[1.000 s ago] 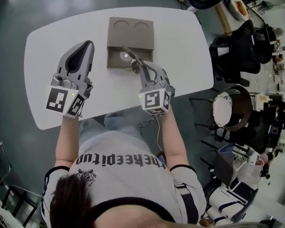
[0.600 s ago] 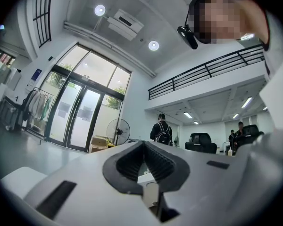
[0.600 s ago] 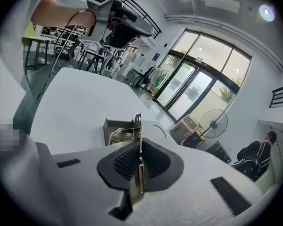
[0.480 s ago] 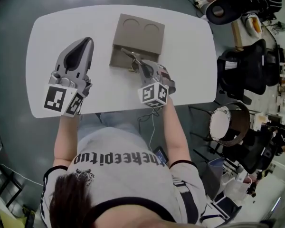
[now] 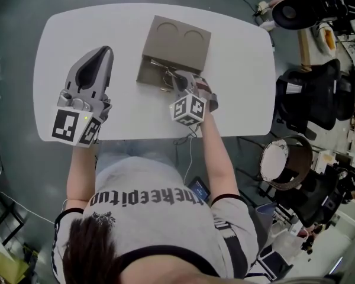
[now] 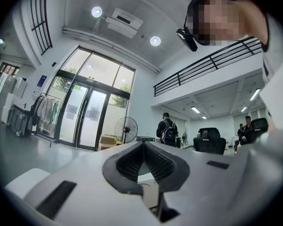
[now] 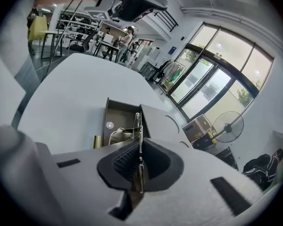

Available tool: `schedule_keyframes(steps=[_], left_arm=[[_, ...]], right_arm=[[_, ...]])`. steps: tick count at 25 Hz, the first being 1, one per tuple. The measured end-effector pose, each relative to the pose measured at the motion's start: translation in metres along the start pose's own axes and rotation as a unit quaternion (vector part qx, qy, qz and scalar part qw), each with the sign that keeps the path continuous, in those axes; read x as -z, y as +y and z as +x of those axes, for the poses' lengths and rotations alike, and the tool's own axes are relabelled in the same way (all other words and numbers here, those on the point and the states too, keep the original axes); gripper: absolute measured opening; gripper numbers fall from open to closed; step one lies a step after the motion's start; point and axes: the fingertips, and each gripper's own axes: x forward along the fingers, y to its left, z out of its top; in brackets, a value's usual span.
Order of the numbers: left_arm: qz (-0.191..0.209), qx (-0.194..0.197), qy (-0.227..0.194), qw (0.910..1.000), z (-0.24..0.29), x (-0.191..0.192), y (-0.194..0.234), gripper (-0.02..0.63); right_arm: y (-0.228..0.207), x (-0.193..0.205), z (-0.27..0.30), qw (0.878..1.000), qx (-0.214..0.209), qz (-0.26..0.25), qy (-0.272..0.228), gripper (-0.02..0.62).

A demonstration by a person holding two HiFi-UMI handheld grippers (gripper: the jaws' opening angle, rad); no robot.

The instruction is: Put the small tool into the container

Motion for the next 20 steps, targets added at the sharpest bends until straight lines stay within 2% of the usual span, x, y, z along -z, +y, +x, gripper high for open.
schedule_keyframes(steps=[9, 15, 20], left_arm=[[0.005, -0.007, 0.007, 0.9999, 0.007, 0.002, 0.003, 0.012], [0.003, -0.007, 0.010, 0.9999, 0.010, 0.003, 0.005, 0.012], [0.003, -0.006, 0.011, 0.9999, 0.011, 0.004, 0.007, 0.012]], right_arm=[[0.001, 0.013, 0.023, 0.999, -0.007, -0.033, 0.040, 0.003], [-0.002, 0.015, 0.030, 0.998, 0.004, -0.044, 0.054, 0.006], [0.009, 0.017, 0.034, 0.997, -0.025, -0.031, 0.066, 0.048]])
